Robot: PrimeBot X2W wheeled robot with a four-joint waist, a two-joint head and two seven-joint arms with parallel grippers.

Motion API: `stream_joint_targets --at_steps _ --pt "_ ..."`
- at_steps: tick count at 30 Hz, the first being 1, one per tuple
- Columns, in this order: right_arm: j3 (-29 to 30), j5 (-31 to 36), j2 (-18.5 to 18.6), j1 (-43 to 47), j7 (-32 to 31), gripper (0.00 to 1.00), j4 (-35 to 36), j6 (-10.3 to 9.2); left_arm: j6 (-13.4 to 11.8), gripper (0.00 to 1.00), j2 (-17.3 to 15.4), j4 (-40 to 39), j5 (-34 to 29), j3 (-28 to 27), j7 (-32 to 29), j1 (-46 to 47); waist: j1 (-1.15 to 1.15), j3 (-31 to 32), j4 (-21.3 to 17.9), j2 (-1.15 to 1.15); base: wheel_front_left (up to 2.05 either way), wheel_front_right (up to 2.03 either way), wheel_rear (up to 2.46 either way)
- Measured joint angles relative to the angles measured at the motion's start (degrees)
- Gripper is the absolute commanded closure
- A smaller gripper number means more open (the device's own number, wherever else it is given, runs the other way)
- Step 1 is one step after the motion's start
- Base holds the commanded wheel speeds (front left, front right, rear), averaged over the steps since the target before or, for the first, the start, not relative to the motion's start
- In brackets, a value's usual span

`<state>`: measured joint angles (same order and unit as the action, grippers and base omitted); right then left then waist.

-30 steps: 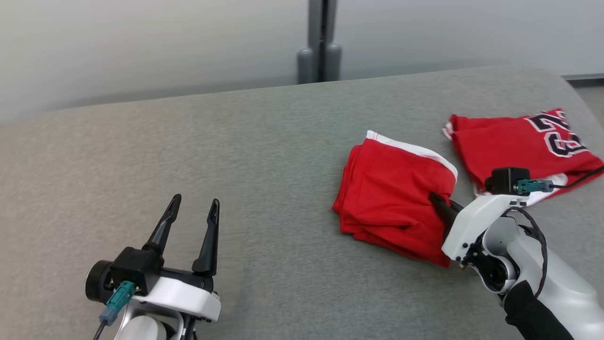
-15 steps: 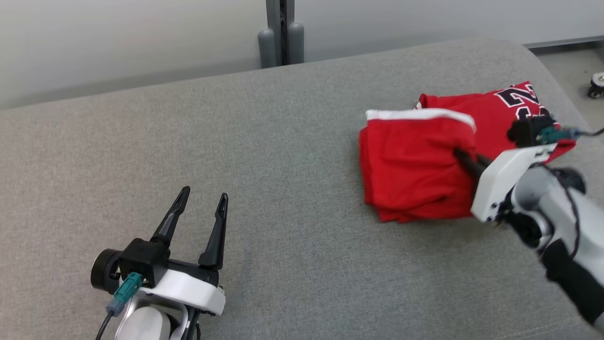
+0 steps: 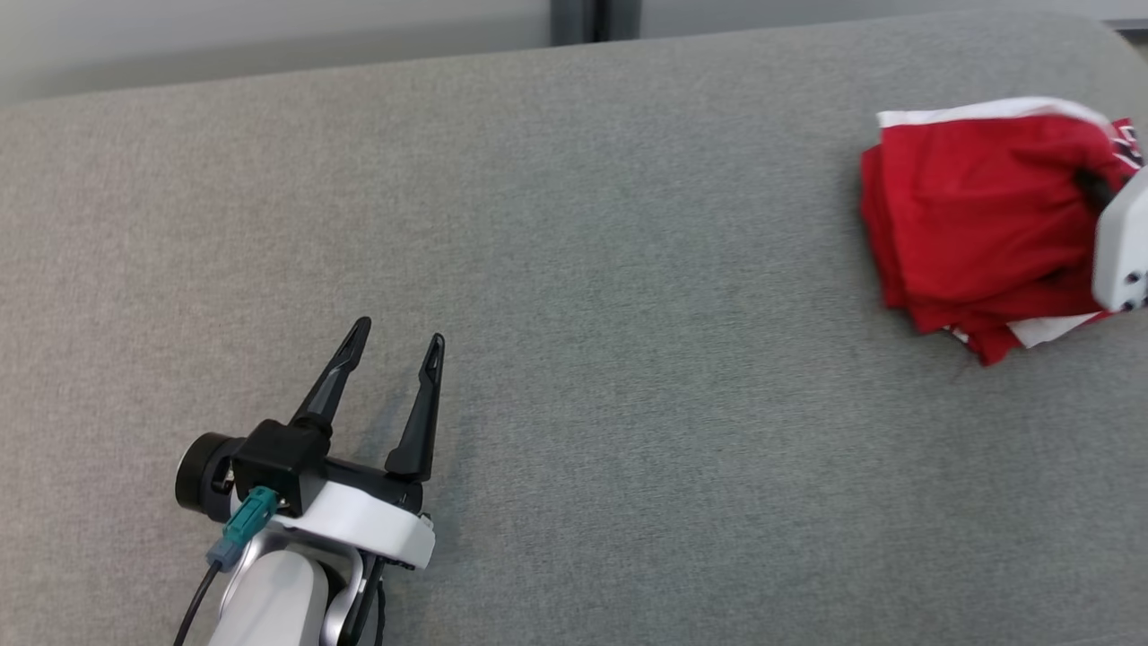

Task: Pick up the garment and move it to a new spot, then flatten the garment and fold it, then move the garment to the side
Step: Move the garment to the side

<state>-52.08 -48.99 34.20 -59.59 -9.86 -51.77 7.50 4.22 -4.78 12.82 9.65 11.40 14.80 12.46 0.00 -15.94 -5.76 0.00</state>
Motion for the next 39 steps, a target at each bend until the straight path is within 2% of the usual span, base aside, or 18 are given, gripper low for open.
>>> stream_joint_targets --at_steps 9,12,13,14,20,27,34,39 --pt "-1.9 6.8 0.9 -6.3 -0.9 1.00 -9.5 0.00 -0.2 0.00 0.1 -0.1 0.0 1.0 0.0 1.5 0.00 -3.3 2.5 0.00 0.00 0.00 0.00" --pt "-1.6 9.0 -0.8 -7.8 -1.1 0.58 -15.5 0.00 -0.3 0.00 0.2 -0.1 0.1 1.3 0.0 2.2 0.00 -4.2 3.3 0.00 0.00 0.00 0.00" --pt "-1.2 9.2 -1.5 -8.0 -0.7 0.22 -16.8 0.00 -0.3 0.00 0.2 -0.1 0.1 1.4 0.0 2.2 0.00 -4.4 3.5 0.00 0.00 0.00 0.00" --pt "-0.8 9.5 -2.3 -8.2 -0.3 0.00 -17.9 0.00 -0.3 0.00 0.2 -0.1 0.2 1.4 0.0 2.2 0.00 -4.5 3.7 0.00 0.00 0.00 0.00" --pt "0.8 10.8 -3.8 -8.5 1.4 0.00 -21.1 0.00 -0.5 0.00 0.3 0.3 0.5 1.5 0.1 2.5 0.00 -4.0 4.1 0.00 0.00 0.00 0.00" --pt "4.1 13.9 -3.8 -8.6 4.2 0.00 -21.9 0.00 -0.8 0.00 0.3 1.0 1.1 1.2 0.1 1.8 0.00 -0.9 3.9 0.00 0.00 0.00 0.00" --pt "9.3 13.1 -7.6 -8.3 15.5 0.00 -21.9 0.00 -1.7 0.00 0.2 0.6 2.4 -0.6 0.2 -0.6 0.00 4.0 3.3 0.00 0.00 0.00 0.00" --pt "11.5 11.3 -10.4 -4.8 22.5 0.00 -19.4 0.00 -2.3 0.00 -0.3 -0.3 3.0 -2.9 0.2 -3.2 0.00 7.8 3.0 0.00 0.00 0.00 0.00"
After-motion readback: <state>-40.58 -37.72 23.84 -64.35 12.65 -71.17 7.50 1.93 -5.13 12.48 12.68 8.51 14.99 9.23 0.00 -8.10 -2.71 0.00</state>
